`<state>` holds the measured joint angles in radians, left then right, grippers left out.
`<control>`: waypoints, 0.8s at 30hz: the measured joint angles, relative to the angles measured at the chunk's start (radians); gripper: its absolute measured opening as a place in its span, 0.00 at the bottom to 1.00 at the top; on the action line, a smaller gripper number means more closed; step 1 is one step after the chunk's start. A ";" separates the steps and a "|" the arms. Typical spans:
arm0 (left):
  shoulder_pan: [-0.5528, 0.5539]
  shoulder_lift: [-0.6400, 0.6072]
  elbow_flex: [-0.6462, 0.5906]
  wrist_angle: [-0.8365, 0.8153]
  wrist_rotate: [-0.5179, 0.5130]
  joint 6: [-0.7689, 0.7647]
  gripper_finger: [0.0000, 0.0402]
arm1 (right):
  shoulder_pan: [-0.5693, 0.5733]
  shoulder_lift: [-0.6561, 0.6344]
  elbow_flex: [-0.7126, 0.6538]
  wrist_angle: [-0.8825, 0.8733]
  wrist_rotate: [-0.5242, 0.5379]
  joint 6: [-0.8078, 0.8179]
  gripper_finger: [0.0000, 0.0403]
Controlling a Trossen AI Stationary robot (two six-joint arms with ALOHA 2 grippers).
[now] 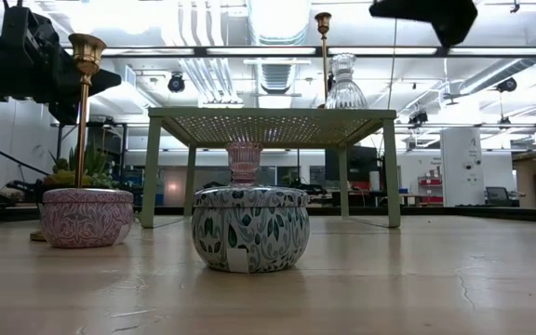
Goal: Pick & Place candle stick holders
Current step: Put the top gold candle holder on the shelf
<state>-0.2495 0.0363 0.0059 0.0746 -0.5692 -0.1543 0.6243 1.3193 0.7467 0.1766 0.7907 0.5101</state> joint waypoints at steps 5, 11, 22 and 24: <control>0.000 0.000 0.000 0.000 0.000 0.000 0.01 | 0.019 0.056 0.012 -0.107 -0.084 0.174 0.47; 0.000 0.000 0.000 0.000 0.000 0.000 0.01 | 0.031 0.068 0.016 -0.283 -0.192 0.421 0.30; 0.000 0.000 0.000 0.000 0.000 0.000 0.01 | 0.026 0.075 0.016 -0.255 -0.298 0.444 0.03; 0.000 0.000 0.000 0.000 0.000 0.000 0.01 | 0.015 0.088 0.016 -0.184 -0.298 0.378 0.03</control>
<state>-0.2493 0.0360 0.0059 0.0746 -0.5693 -0.1539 0.6392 1.4076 0.7631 -0.0073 0.4931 0.8883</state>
